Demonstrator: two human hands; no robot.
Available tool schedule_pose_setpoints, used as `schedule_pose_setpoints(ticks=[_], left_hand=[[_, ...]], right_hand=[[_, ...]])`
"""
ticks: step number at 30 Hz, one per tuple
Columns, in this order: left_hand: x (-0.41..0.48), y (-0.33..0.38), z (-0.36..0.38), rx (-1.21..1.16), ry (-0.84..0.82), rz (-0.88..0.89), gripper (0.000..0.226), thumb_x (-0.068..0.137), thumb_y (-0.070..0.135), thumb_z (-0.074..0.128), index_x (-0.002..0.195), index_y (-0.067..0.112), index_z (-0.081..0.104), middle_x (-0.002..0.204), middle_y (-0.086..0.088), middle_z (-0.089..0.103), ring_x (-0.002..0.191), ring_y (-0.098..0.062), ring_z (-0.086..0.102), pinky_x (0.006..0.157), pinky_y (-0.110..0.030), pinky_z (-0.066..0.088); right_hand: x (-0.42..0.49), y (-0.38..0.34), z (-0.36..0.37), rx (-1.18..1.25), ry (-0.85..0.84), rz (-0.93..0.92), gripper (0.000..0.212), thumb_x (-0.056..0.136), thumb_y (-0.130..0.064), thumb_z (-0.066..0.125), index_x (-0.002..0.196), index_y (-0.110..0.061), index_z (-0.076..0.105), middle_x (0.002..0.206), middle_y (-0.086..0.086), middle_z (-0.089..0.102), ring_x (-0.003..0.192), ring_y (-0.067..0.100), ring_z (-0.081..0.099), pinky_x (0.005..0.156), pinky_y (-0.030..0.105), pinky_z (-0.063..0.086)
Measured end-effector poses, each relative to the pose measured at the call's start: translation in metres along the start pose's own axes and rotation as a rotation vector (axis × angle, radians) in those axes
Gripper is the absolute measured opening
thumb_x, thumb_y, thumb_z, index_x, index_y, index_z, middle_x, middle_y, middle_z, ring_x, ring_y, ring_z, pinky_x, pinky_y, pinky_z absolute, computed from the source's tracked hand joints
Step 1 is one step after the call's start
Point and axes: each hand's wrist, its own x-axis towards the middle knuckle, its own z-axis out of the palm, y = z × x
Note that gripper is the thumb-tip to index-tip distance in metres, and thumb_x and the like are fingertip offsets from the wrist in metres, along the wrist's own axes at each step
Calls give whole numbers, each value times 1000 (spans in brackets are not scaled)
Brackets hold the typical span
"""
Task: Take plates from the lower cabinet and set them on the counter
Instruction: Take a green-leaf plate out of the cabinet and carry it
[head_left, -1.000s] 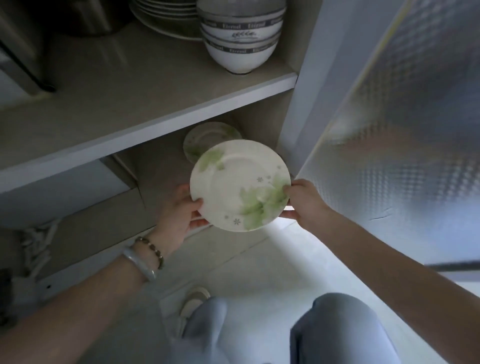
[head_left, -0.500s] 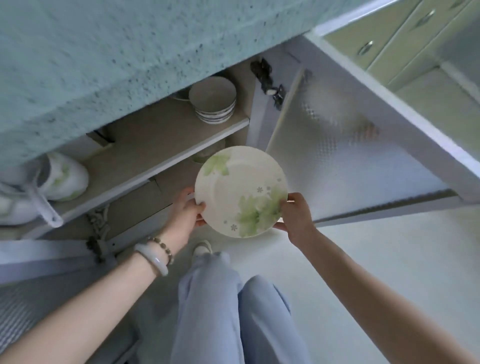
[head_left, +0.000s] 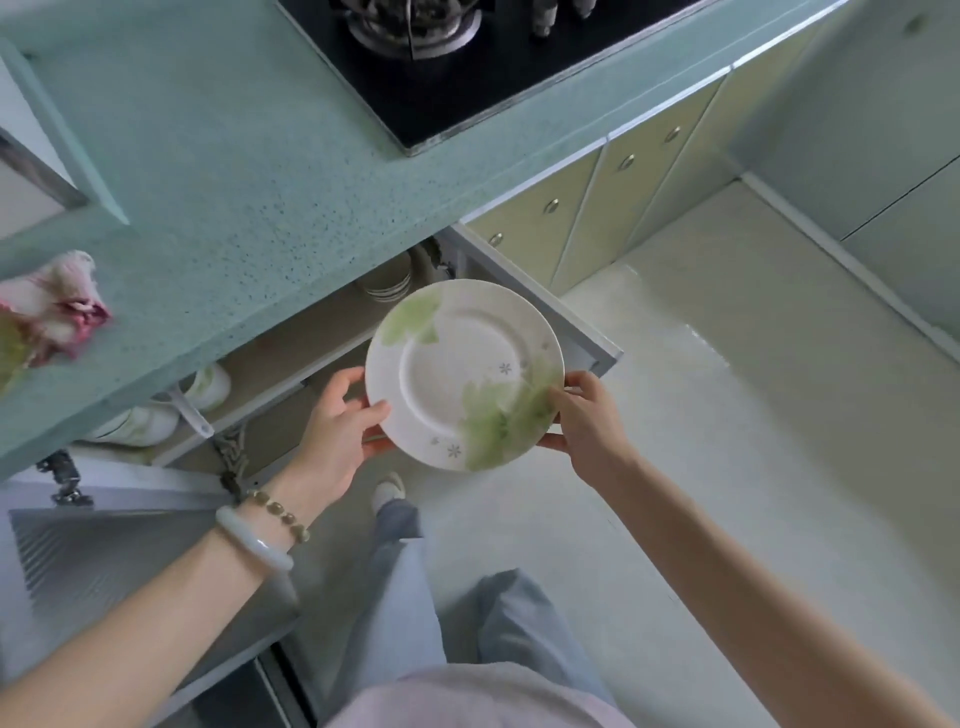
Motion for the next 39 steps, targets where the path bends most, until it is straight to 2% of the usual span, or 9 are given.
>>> schedule_pose_setpoints(ticks=[5,8,12,16,19,25,29,34,39], left_hand=[[-65,37,53,-23,-99,70,31,93,-3,51,108,24,56,98,0,72,85,-21,68,62,-31,57],[-88,53,86,-9,-173,104,32,93,-4,50,109,22,56,90,5,75,77,-16,72,61,-31,58],[-100,74,133,14,-280,107,31,92,-3,52,112,20,57,101,-6,74,84,-24,72,79,-41,59],[-96,90,191,31,-409,89,31,92,-4,52,112,19,56,96,-7,75,83,-25,73,66,-33,61],[-87,97,240,64,-482,63,32,92,-5,51,113,19,54,96,-12,73,82,-26,71,64,-32,61],[-61,108,344,126,-645,13,32,91,-7,51,113,17,53,96,-18,67,77,-29,67,58,-32,59],[-33,125,417,152,-760,-4,35,90,-6,53,118,15,52,93,-16,69,75,-28,69,60,-34,59],[3,152,504,164,-830,3,34,89,-6,54,116,16,53,87,-15,74,73,-27,72,60,-35,59],[33,171,582,201,-857,2,33,89,-7,54,115,15,52,82,-15,74,67,-26,72,56,-34,58]], right_hand=[[-58,-36,-67,22,18,-92,12,86,2,46,93,-7,52,105,20,60,82,31,65,57,39,58],[-86,-52,-104,58,35,-131,12,89,1,46,90,-9,51,101,18,59,72,24,65,51,33,54],[-114,-73,-150,147,87,-206,10,90,2,46,92,-5,53,89,13,61,60,17,65,46,30,54],[-129,-88,-196,201,200,-257,14,91,2,46,103,1,53,94,16,61,67,21,64,53,35,57],[-132,-95,-232,246,276,-274,16,92,1,46,106,3,53,96,17,62,69,23,63,54,35,56],[-115,-111,-309,340,403,-282,15,95,-1,46,108,3,53,96,15,63,76,27,64,57,37,55],[-88,-134,-358,386,466,-288,14,95,-1,46,106,1,54,91,13,64,72,24,65,54,35,55],[-46,-180,-417,427,503,-305,11,95,-1,46,101,1,55,92,15,63,75,26,64,57,38,56],[-9,-215,-469,440,539,-311,11,95,-1,46,102,2,55,89,14,62,72,24,62,48,30,54]])
